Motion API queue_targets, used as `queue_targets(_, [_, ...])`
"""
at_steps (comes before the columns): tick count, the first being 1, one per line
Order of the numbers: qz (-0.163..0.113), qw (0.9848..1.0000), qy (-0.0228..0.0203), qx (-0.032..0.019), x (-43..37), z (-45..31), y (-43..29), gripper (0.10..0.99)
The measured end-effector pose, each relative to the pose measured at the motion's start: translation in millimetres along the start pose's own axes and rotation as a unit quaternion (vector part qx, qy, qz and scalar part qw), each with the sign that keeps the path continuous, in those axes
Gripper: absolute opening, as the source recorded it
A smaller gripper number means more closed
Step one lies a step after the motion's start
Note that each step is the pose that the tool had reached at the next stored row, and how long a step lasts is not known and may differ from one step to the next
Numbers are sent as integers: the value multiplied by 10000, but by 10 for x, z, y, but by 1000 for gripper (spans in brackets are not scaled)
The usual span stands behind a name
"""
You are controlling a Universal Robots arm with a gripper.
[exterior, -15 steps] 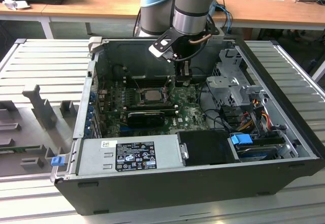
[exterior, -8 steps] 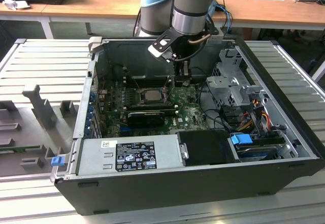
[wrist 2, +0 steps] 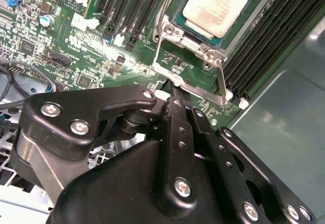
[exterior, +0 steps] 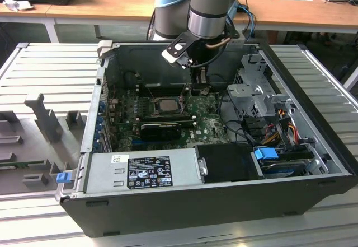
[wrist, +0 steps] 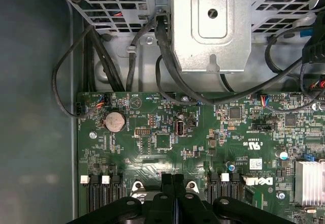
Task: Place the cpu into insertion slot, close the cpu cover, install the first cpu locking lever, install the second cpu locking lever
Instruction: 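Close the cpu cover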
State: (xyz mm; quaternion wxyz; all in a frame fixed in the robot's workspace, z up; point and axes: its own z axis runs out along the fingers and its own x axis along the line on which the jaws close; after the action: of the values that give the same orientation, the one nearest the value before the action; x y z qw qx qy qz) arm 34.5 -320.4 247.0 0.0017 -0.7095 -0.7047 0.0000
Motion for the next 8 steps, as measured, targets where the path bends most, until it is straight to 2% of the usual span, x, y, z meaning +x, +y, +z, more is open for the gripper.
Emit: queue_targets(8, [0, 10000, 0, 0, 0, 0, -13, 106])
